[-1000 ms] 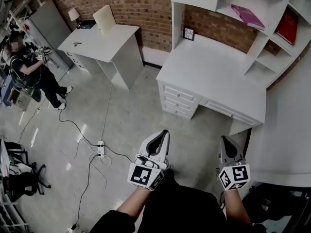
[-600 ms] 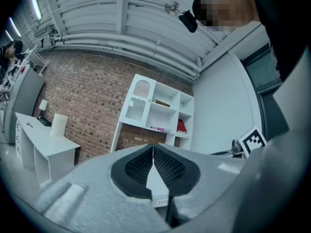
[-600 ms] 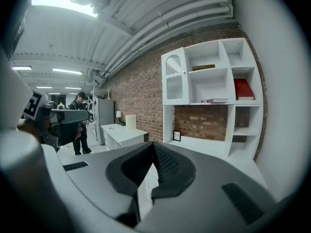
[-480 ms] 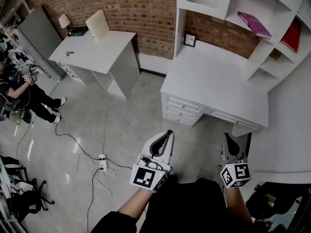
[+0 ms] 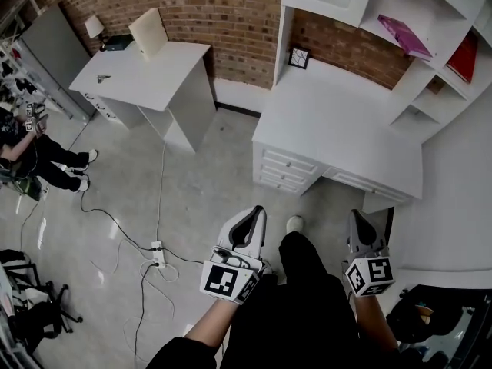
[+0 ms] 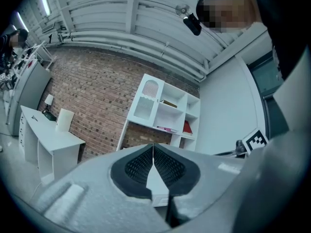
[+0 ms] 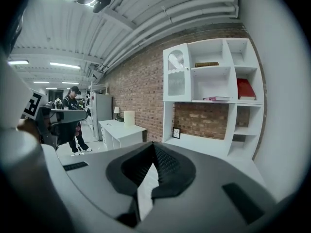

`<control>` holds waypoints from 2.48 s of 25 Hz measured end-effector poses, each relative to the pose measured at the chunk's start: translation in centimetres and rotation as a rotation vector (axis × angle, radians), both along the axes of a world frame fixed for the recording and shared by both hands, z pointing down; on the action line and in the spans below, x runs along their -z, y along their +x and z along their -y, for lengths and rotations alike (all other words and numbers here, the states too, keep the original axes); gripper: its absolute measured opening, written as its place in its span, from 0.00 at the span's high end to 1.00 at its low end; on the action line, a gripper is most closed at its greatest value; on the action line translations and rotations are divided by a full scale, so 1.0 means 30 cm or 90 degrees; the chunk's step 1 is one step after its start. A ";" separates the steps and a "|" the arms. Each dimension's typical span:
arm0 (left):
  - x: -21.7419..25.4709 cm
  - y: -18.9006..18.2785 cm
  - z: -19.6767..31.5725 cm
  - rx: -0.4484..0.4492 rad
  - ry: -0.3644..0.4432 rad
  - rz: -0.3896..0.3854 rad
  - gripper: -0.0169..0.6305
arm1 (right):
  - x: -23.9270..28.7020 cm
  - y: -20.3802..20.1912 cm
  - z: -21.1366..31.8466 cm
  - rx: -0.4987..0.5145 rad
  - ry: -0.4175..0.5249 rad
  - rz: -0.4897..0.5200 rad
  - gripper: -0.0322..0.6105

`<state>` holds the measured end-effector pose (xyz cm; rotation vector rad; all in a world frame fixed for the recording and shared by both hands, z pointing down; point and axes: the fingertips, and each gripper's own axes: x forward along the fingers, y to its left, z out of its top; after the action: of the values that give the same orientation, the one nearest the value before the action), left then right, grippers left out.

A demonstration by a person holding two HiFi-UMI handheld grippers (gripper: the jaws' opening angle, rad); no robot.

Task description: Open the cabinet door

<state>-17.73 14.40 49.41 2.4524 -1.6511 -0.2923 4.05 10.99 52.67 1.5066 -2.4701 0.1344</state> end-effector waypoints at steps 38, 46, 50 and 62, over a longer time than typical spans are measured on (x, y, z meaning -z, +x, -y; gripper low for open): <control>0.146 0.548 1.172 -0.098 -0.003 0.120 0.94 | 0.034 0.368 1.124 -0.034 0.043 0.054 0.95; 0.165 0.611 1.338 -0.088 0.013 0.113 0.94 | 0.063 0.479 1.294 -0.062 0.049 0.056 0.95; 0.171 0.606 1.380 -0.083 0.011 0.104 0.94 | 0.083 0.507 1.341 -0.067 0.051 0.059 0.95; 0.223 0.573 1.486 -0.105 0.044 0.081 0.94 | 0.122 0.521 1.354 -0.125 0.062 0.059 0.95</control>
<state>-0.55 -30.19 42.73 2.6913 -1.4944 -0.1761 19.68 -29.64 49.01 1.8217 -2.4257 0.1222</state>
